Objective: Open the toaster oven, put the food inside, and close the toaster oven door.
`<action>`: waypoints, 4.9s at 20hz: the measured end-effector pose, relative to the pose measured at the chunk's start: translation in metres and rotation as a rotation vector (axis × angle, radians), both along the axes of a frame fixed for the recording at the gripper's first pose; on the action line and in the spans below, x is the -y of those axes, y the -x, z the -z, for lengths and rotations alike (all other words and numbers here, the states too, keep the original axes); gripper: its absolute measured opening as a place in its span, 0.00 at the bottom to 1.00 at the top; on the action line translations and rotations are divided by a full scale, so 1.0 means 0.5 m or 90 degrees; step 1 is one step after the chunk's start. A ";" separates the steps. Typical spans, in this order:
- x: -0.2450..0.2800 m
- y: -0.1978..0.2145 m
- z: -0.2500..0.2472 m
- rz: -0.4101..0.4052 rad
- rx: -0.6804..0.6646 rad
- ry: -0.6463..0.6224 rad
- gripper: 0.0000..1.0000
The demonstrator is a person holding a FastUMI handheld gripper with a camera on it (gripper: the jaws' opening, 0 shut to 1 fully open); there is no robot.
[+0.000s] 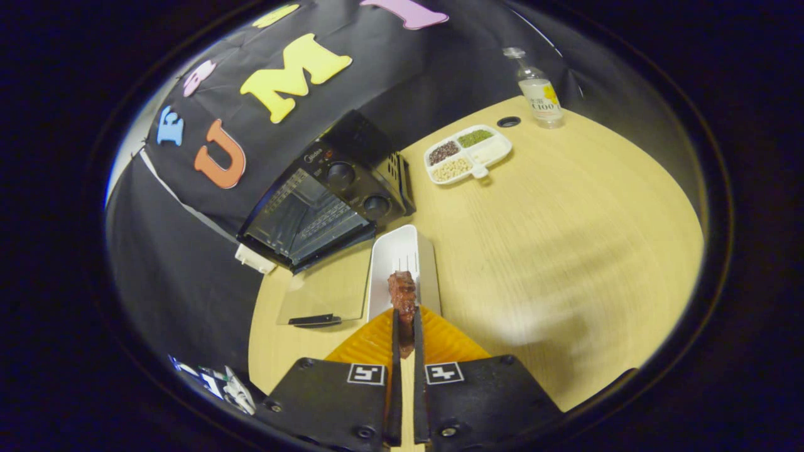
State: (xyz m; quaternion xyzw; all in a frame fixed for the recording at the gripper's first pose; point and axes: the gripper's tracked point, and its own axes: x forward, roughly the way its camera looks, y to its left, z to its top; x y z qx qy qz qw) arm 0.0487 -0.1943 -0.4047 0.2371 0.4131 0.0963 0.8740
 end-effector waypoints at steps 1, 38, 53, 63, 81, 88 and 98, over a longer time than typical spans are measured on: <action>-0.002 -0.001 -0.015 -0.003 0.011 0.010 0.09; -0.455 -0.359 -0.066 0.060 0.301 -0.087 0.08; -0.394 -0.427 -0.021 0.185 0.293 -0.083 0.20; -0.404 -0.384 -0.041 0.133 0.340 0.053 1.00; -0.386 -0.041 0.032 0.077 0.277 0.261 1.00; -0.402 0.007 0.090 0.039 0.223 0.266 1.00; -0.419 0.016 0.145 0.029 0.180 0.280 1.00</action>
